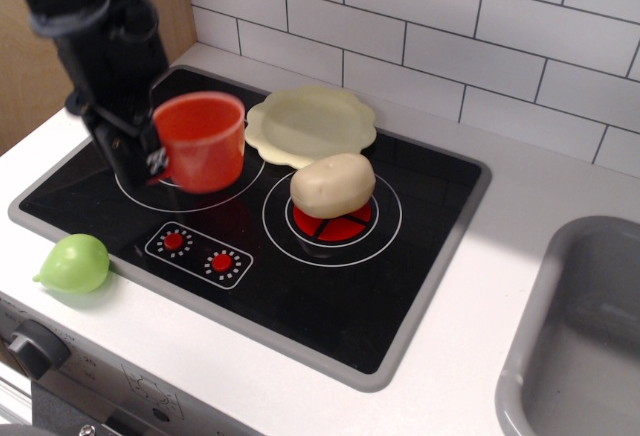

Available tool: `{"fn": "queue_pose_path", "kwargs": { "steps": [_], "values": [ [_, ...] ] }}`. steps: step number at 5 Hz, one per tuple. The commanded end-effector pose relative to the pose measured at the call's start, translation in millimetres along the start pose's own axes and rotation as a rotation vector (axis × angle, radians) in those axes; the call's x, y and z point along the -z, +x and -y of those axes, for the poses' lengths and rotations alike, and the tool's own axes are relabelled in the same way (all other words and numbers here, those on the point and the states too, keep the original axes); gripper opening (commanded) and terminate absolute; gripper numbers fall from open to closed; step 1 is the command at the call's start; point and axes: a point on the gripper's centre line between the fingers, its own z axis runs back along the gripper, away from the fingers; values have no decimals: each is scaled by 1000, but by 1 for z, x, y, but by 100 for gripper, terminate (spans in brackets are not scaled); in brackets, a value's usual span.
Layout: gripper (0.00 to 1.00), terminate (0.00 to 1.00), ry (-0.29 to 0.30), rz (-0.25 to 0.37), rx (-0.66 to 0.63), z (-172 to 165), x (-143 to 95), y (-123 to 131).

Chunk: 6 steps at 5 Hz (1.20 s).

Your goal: Take cup off plate

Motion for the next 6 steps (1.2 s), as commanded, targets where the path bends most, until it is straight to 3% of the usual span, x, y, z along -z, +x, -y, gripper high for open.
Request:
{"fn": "queue_pose_path", "kwargs": {
  "steps": [1,2,3,4,5,6],
  "values": [
    [0,0,45,14,36,0,12,-1],
    [0,0,48,28,29,0,13,4],
    [100,0,55,21,21,-1,11,7],
    [100,0,65,-7,20,0,8,9],
    [100,0,76,-3,-11,-2,-18,10],
    [100,0,75,44,-74,-5,-53,14]
  ]
}}
